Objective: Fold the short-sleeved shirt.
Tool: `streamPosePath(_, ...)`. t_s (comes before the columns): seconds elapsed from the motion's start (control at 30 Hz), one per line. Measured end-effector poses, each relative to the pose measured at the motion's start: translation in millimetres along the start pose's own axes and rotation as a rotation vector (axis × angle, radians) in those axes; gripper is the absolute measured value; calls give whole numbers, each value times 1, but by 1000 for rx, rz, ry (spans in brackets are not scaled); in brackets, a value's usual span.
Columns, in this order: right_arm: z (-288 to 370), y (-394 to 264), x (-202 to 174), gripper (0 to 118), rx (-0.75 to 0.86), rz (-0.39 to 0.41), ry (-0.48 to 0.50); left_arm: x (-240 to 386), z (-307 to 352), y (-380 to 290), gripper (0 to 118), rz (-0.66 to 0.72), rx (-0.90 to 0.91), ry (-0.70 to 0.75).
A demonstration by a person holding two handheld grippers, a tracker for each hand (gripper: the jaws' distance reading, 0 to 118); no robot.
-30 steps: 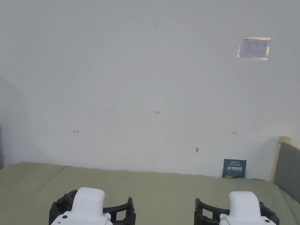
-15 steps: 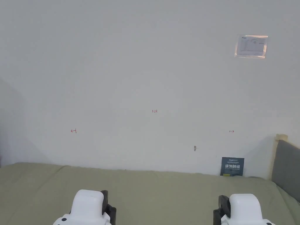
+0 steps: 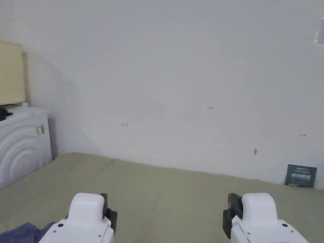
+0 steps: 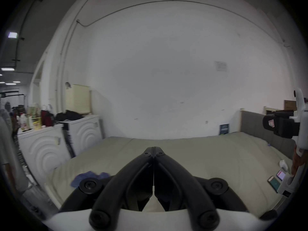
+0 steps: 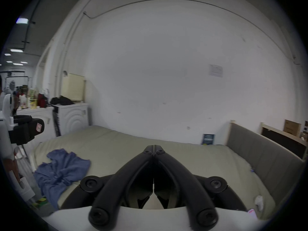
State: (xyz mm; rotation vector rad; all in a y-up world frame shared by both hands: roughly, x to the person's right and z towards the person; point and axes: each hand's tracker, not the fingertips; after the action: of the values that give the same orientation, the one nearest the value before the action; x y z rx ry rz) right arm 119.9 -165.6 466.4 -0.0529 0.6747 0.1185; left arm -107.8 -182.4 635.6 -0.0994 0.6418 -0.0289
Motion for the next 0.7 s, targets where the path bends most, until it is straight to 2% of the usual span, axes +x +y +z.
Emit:
streamPosePath(0.13, -17, -6, -63, 0, -22, -7, 163, -57, 22, -12, 0, -27, -38, 156)
streamPosePath(0.3, -33, -25, -106, 0, -45, 6, 249, -110, 10, -24, 0, -10, -179, 156)
streamPosePath(0.37, -43, -36, -113, 0, -69, 22, 263, -136, -27, -33, 0, -5, -366, 165)
streamPosePath(0.43, -55, -45, -118, 0, -96, 33, 268, -164, -82, -56, 0, 35, -605, 107)
streamPosePath(0.5, -69, -56, -116, 0, -123, 34, 270, -189, -134, -91, 0, 169, -721, 10)
streamPosePath(0.57, -84, -69, -117, 0, -153, 40, 264, -205, -184, -135, 0, 266, -871, 8)
streamPosePath(0.7, -116, -94, -114, 0, -230, 59, 254, -191, -240, -184, 0, 95, -983, -24)
